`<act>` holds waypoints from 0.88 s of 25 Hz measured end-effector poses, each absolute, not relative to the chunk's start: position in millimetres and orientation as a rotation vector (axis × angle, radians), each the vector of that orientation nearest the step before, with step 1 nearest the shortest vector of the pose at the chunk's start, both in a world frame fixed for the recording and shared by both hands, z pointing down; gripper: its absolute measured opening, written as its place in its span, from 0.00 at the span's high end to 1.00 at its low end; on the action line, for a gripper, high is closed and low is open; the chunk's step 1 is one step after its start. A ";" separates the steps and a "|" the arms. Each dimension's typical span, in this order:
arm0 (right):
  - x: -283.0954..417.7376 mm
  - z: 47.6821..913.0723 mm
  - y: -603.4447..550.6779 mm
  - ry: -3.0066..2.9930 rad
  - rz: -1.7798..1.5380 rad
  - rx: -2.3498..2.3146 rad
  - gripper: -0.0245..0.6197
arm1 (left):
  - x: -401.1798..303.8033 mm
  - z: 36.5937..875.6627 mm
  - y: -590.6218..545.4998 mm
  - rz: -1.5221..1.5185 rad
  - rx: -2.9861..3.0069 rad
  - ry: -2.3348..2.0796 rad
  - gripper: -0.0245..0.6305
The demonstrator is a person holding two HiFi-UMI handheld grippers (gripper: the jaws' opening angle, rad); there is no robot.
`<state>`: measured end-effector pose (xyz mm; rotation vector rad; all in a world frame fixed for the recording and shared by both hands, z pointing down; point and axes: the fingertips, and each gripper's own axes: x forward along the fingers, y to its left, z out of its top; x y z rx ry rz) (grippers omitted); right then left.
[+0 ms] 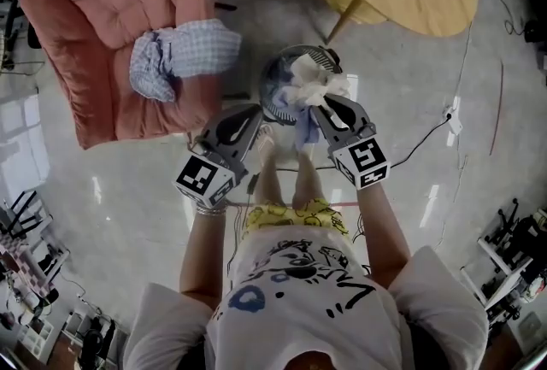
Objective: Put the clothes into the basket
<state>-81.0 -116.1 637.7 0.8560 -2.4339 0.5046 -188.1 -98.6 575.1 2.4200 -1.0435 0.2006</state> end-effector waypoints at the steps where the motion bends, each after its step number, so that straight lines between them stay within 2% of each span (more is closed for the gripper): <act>1: -80.8 645.8 -115.7 -2.428 0.515 0.855 0.84 | -188.0 580.4 -97.4 0.202 2.412 -1.044 0.93; 20: -80.2 763.2 -113.5 -2.283 0.665 0.908 0.84 | -194.3 653.9 -82.0 0.222 2.340 -1.044 0.93; 21: -79.0 771.1 -114.1 -2.271 0.695 0.915 0.84 | -193.3 658.3 -82.6 0.218 2.342 -1.042 0.93; 22: -78.0 778.0 -114.1 -2.261 0.730 0.918 0.78 | -191.5 661.3 -82.5 0.216 2.348 -1.038 0.93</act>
